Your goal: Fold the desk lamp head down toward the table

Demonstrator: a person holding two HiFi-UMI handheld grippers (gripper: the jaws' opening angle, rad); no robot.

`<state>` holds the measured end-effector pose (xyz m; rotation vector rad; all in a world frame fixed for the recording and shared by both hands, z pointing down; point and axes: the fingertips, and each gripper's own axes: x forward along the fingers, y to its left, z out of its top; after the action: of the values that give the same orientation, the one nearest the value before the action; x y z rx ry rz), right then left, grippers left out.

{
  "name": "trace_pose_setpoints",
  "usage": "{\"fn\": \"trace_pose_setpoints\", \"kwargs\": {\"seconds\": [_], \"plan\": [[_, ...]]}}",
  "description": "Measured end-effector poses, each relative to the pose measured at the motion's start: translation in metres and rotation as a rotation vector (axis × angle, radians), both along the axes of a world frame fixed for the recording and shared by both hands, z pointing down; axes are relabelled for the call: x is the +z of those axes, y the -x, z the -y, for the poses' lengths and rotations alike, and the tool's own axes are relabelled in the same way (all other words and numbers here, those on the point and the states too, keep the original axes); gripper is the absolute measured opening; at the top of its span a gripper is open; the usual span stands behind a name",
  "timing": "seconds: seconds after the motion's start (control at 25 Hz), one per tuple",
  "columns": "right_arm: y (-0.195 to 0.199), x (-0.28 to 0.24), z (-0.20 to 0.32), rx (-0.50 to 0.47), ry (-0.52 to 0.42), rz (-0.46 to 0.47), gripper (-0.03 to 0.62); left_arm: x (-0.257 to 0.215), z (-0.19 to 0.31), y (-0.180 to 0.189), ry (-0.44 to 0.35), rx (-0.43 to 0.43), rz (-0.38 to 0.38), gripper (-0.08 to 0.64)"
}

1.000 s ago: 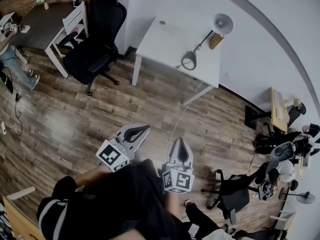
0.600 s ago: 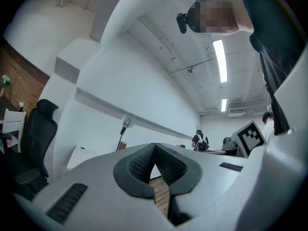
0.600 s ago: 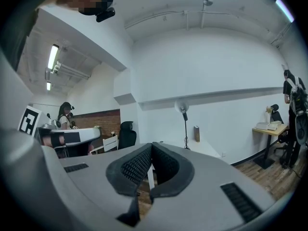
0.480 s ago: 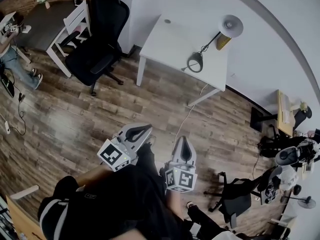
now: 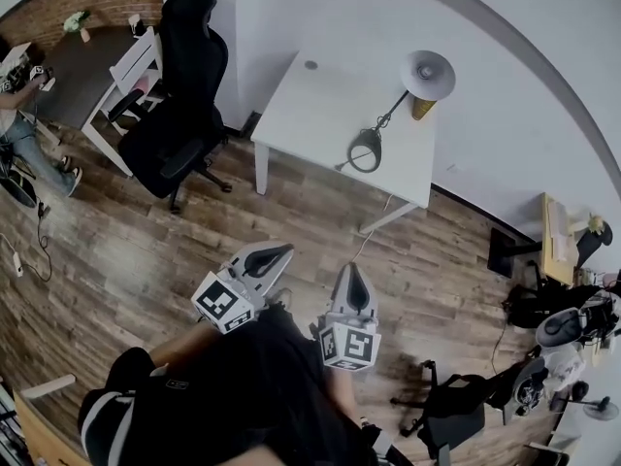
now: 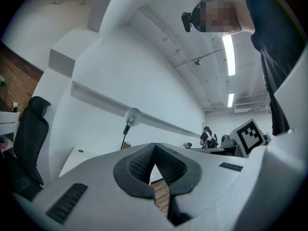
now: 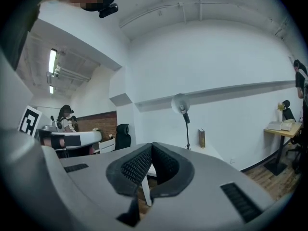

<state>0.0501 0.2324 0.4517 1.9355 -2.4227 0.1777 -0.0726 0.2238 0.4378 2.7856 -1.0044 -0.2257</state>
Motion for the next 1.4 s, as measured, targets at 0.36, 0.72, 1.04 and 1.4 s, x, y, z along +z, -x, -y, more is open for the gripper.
{"fn": "trace_pose_setpoints", "kwargs": {"seconds": [0.36, 0.72, 1.04, 1.4], "plan": [[-0.043, -0.003, 0.081, -0.064, -0.001, -0.032, 0.014, -0.005, 0.065, -0.046, -0.002, -0.042, 0.01, 0.025], [-0.05, 0.0, 0.129, -0.043, 0.002, -0.011, 0.014, -0.003, 0.125, -0.053, 0.01, -0.035, 0.021, 0.024], [-0.06, -0.007, 0.196, 0.043, -0.01, -0.021, 0.013, -0.011, 0.211, -0.067, -0.014, 0.052, 0.002, 0.024], [-0.053, -0.023, 0.283, 0.149, -0.027, -0.021, 0.014, -0.023, 0.311, -0.062, -0.05, 0.153, 0.002, 0.023]]}}
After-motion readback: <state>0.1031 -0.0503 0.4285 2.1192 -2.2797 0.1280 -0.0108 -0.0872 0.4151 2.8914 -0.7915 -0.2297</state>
